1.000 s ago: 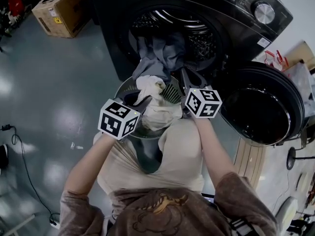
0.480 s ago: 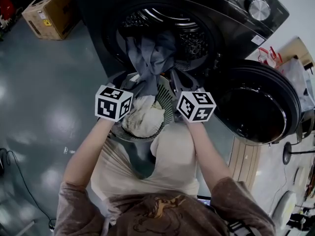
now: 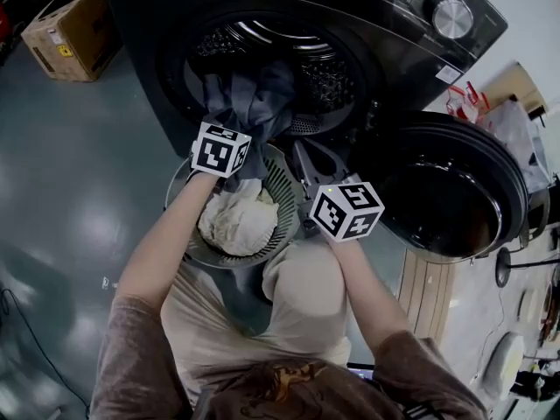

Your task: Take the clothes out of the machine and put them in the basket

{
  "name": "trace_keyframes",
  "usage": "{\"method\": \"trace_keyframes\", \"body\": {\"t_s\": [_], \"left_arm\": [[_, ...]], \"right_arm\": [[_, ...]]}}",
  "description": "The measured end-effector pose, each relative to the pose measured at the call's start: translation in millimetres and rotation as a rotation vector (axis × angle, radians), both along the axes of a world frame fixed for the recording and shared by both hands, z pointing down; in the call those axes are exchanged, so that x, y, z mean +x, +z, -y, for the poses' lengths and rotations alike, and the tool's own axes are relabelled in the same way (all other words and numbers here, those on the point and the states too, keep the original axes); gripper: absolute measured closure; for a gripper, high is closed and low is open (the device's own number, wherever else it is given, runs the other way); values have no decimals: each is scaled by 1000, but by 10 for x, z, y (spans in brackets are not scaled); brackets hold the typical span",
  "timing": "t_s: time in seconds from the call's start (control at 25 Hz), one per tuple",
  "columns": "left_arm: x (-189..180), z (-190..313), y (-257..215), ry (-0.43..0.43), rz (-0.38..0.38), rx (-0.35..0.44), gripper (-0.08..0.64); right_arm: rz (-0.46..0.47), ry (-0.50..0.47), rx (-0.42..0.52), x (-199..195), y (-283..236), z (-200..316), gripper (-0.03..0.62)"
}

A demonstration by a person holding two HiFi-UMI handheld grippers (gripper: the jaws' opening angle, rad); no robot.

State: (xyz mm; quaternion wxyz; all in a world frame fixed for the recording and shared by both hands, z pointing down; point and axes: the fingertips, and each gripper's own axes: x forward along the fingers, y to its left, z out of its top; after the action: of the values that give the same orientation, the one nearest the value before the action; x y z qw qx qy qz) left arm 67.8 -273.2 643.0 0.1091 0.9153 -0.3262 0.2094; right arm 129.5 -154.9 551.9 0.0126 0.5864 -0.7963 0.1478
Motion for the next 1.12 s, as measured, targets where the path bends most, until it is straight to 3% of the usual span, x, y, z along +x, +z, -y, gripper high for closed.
{"method": "trace_keyframes", "body": {"t_s": [0.24,0.48,0.52,0.56,0.64,0.72,1.12], "left_arm": [[5,467,330,-140,-6,-62,221],[14,551,371,-182,46,3,258],[-20,569,382,-198,41,-3,303],[-57,586,403,-214,24,-26,406],[-102,573,432,-238,-38,-111,509],[-110,506,394,-231,-71,-157,529],[-181,-200,-86,-48,-103,-122,532]], "right_arm": [[-20,1,-12,50,24,-84,595],[-32,6,-21,114,24,-101,595],[-30,4,-22,107,25,-98,595],[-30,0,-22,95,27,-96,595],[-34,-4,-22,84,35,-99,595],[-40,2,-21,100,40,-99,595],[-67,7,-21,46,67,-24,595]]}}
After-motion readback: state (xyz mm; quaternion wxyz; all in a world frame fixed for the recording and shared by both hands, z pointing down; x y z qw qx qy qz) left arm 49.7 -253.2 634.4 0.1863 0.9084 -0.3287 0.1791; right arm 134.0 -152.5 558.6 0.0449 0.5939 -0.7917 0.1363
